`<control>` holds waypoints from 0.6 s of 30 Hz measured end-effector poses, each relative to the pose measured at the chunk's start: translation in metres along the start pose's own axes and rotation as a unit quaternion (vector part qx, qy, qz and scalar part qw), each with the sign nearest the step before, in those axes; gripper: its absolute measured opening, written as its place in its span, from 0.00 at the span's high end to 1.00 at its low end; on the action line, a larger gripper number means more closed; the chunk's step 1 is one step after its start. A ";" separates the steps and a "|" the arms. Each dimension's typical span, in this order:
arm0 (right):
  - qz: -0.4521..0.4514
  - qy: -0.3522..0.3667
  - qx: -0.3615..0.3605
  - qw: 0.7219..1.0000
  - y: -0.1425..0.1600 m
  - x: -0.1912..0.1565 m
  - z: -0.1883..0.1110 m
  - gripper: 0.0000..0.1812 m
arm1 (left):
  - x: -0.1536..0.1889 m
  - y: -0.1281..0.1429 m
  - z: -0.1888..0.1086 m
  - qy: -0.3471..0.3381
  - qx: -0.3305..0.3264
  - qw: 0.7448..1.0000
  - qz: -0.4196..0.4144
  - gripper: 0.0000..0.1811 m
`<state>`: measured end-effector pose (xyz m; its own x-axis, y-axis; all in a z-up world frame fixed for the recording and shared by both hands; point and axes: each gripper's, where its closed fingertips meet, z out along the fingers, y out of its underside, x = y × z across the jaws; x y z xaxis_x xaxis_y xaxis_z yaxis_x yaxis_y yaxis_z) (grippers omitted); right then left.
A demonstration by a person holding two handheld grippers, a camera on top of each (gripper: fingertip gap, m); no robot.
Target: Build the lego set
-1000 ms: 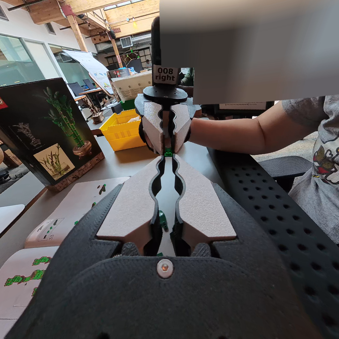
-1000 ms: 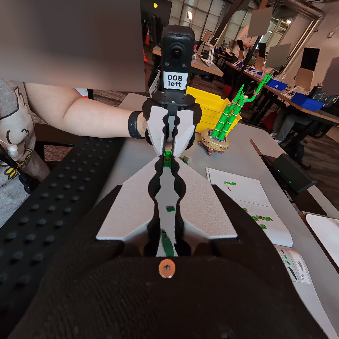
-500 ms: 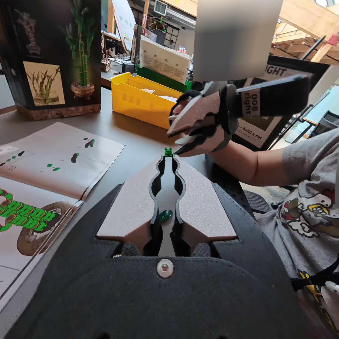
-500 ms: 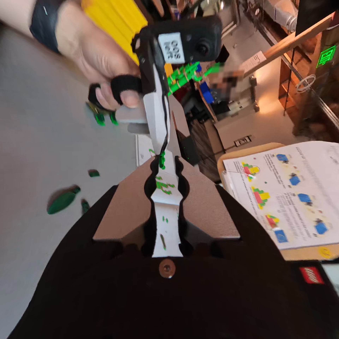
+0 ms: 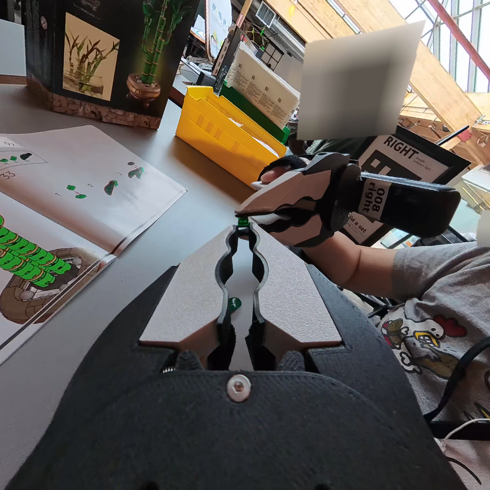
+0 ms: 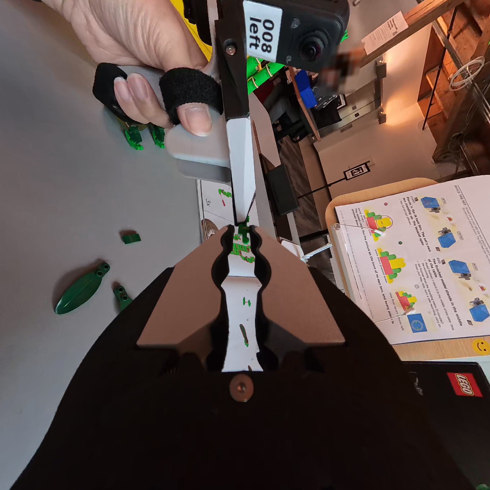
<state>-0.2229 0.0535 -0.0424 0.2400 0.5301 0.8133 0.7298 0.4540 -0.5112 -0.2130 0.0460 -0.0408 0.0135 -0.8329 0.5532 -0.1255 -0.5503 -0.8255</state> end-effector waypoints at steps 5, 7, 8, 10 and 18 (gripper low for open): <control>0.001 -0.007 -0.011 1.000 0.003 -0.002 0.002 0.96 | -0.003 0.004 0.002 -0.010 -0.011 1.000 0.003 0.97; 0.002 -0.008 -0.014 1.000 0.003 -0.002 0.001 0.97 | -0.003 0.003 0.002 -0.009 -0.011 1.000 0.003 0.97; 0.005 -0.011 -0.016 1.000 0.004 -0.002 0.001 0.97 | -0.002 0.003 0.002 -0.009 -0.011 1.000 0.004 0.97; 0.006 -0.014 -0.023 1.000 0.005 -0.002 0.001 0.97 | -0.003 0.004 0.002 -0.011 -0.012 1.000 0.005 0.97; 0.009 -0.013 -0.014 1.000 0.005 -0.001 0.004 0.95 | -0.006 0.004 0.000 -0.014 -0.011 1.000 -0.001 0.97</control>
<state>-0.2222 0.0578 -0.0467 0.2376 0.5564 0.7962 0.7433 0.4235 -0.5178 -0.2139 0.0490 -0.0470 0.0413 -0.8338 0.5505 -0.1480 -0.5500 -0.8219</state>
